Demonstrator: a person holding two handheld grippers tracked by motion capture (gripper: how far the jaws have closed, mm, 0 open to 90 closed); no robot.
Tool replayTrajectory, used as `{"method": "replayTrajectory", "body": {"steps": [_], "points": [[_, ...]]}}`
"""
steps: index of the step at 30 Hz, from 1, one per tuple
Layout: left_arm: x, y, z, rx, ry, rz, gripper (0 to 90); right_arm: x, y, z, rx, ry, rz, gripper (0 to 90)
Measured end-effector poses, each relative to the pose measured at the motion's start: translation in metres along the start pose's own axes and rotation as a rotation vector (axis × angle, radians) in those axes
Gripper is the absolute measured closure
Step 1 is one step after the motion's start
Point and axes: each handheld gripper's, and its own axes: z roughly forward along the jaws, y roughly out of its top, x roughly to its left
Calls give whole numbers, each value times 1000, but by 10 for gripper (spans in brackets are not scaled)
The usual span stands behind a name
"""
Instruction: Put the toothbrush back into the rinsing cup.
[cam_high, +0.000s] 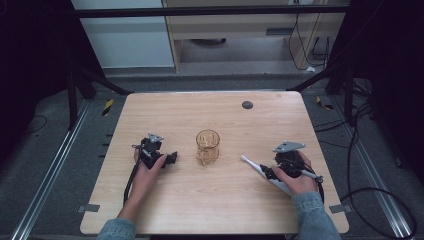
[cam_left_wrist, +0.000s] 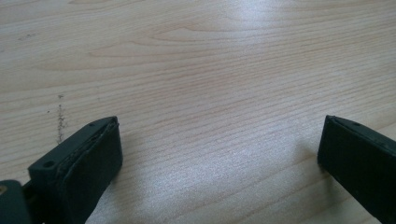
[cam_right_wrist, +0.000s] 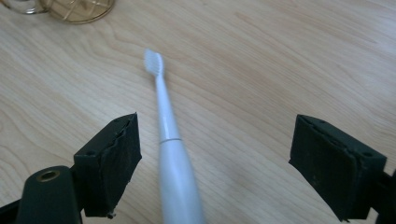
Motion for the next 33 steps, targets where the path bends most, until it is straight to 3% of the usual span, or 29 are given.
{"method": "replayTrajectory", "body": {"steps": [3, 5, 13, 24, 33], "points": [[0, 0, 0, 0, 0, 0, 0, 7, 2, 4, 27, 15, -20, 153], [0, 0, 0, 0, 0, 0, 0, 17, 5, 10, 59, 23, -58, 161], [0, 0, 0, -1, 0, -1, 0, 29, 18, 16, 117, 47, -91, 201], [0, 0, 0, -1, -1, -1, 0, 23, 33, 11, 187, 55, -117, 257], [0, 0, 0, -1, -2, 0, 0, 13, 35, 8, 219, 58, -91, 298]]}}
